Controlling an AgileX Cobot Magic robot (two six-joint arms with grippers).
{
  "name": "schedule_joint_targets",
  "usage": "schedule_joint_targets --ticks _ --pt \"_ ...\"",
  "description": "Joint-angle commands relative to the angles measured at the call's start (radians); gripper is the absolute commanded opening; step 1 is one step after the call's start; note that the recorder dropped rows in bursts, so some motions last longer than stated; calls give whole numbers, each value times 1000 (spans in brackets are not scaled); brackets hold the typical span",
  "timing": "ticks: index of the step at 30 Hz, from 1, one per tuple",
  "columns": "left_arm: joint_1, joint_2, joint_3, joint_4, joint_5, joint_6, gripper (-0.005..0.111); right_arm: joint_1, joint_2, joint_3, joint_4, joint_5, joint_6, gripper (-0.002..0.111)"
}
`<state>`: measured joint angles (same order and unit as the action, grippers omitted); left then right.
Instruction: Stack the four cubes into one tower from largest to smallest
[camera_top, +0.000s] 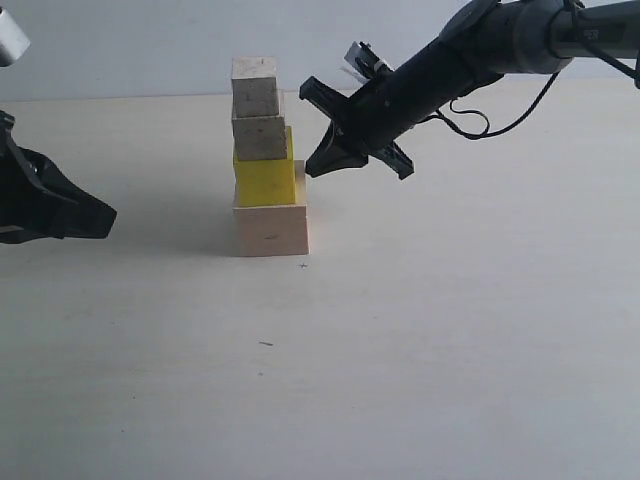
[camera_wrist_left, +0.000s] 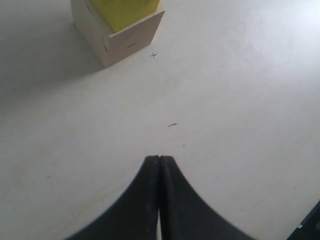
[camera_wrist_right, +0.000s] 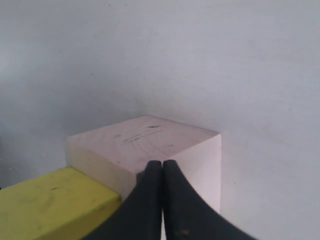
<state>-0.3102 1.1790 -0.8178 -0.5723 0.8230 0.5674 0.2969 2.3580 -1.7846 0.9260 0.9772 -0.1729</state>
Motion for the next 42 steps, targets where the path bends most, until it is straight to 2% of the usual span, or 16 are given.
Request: schedule_joint_targets --ticks 1,7,17,22,26,29,34,38,42 --pt "-1 2 3 -5 -9 -7 0 -5 -6 3 8 3 -10 0" --pt "-1 2 3 -5 -7 -7 0 -7 -12 3 -9 7 -10 0" --pt "-1 2 3 -5 1 -7 0 -70 -171 3 -302 -47 43 0" --pt "-1 2 3 12 -28 -7 0 -75 -351 56 -462 -246 29 0" --pt "-1 2 5 9 -101 -7 0 -54 -543 212 -455 -454 -67 0" --pt "-1 0 20 3 -169 -21 0 -21 -691 415 -455 -621 -97 0" --pt "-1 -39 119 -36 -322 -21 0 30 -954 796 -459 -895 -113 0" --pt "-1 -116 193 -48 -423 -21 0 41 -1136 946 -459 -902 -186 0" --pt "-1 -263 258 -50 -563 -21 0 41 -1312 1040 -459 -893 -225 0"
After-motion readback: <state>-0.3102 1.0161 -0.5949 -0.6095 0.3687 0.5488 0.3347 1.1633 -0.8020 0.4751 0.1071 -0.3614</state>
